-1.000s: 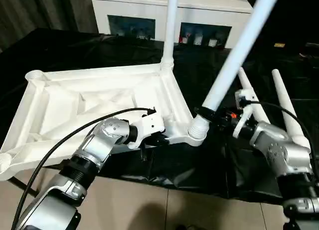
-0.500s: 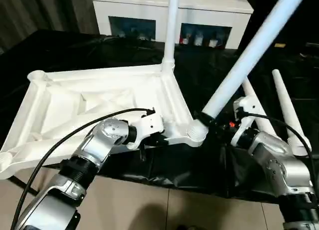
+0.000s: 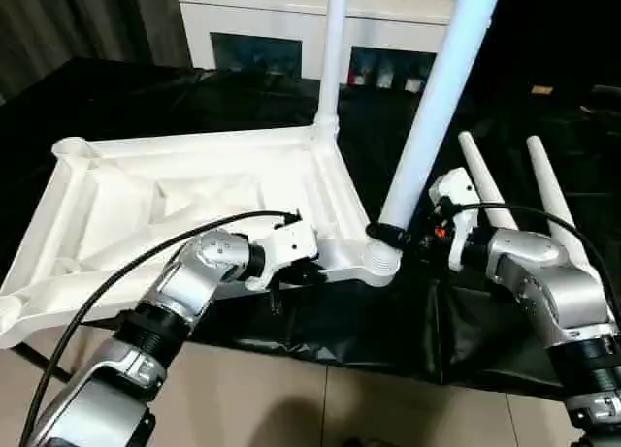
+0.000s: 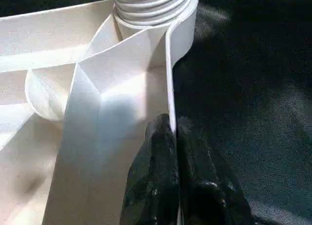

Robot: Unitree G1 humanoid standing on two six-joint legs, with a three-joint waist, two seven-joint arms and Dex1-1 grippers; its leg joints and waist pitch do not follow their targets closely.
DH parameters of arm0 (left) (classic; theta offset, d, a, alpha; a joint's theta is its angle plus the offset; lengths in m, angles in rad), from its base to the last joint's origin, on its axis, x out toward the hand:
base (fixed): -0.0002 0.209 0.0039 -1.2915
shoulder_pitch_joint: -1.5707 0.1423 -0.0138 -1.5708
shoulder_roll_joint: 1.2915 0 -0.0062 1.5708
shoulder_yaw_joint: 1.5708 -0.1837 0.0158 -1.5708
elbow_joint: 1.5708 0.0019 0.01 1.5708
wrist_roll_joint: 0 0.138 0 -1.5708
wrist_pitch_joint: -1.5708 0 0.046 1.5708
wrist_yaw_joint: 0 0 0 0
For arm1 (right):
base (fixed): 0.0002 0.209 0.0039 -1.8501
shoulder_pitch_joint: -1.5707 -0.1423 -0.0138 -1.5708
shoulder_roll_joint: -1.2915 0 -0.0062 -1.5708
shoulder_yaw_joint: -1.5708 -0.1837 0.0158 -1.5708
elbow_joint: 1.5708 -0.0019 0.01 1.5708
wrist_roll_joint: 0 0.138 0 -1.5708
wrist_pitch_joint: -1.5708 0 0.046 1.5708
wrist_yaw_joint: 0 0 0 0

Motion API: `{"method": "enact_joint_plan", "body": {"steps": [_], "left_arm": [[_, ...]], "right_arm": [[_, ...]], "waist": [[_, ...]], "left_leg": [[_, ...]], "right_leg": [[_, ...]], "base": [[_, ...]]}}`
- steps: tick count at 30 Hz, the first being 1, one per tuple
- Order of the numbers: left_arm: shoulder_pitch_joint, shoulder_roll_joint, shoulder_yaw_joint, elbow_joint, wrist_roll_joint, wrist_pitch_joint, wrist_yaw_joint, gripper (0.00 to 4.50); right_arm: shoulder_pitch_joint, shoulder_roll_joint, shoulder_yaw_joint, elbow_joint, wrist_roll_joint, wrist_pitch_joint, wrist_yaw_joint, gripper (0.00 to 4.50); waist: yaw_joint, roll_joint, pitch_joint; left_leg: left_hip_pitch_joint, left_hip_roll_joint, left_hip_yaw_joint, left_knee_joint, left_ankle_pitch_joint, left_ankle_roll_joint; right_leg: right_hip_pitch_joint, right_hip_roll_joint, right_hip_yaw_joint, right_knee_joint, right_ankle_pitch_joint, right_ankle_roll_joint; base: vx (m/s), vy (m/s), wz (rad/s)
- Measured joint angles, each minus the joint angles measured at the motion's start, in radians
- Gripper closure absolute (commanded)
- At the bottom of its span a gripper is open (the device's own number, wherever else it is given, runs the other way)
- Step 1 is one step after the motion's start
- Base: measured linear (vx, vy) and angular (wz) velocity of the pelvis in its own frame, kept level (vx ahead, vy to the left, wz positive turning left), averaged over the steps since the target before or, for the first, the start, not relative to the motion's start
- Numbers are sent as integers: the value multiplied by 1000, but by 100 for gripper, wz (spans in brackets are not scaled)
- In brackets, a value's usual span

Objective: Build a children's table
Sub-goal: Rotate leg to tighten

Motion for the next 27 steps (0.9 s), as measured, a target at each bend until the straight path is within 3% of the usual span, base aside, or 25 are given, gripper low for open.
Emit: {"method": "enact_joint_plan", "body": {"steps": [8,13,15,20,23,27], "left_arm": [[9,10,0,3,11,0,15,450],[-7,-5,14,56,16,17,69,450],[-44,-38,29,115,25,59,136,450],[-100,-177,72,184,30,206,330,450],[-119,-253,90,198,32,278,422,450],[-147,-341,124,241,31,322,512,450]], "right_arm": [[-17,42,0,48,-14,-9,-30,268],[-46,116,-3,113,-44,-41,-152,268],[-108,184,-21,203,-66,-57,-302,268],[-265,284,-66,426,-94,-100,-590,268],[-327,319,-93,527,-112,-121,-703,268],[-389,344,-112,629,-128,-167,-811,268]], "waist": [[-15,-11,-7],[-39,-12,-9],[-56,-9,-7],[-83,10,2],[-96,12,4],[-107,12,3]], "left_leg": [[4,0,0,0,2,-5],[10,2,-2,0,3,-16],[11,2,-2,2,4,-19],[3,12,-8,3,5,-18],[1,15,-8,3,5,-17],[2,15,-8,3,5,-17]], "right_leg": [[4,1,0,0,-1,4],[15,2,-1,-4,-1,4],[17,2,-3,-8,-2,5],[33,-1,-36,-48,-2,6],[39,-5,-48,-59,-2,6],[40,-7,-51,-59,-2,6]], "base": [[0,0,0],[0,0,0],[-31,5,-2],[-36,16,-1],[0,0,0],[0,0,0]]}}
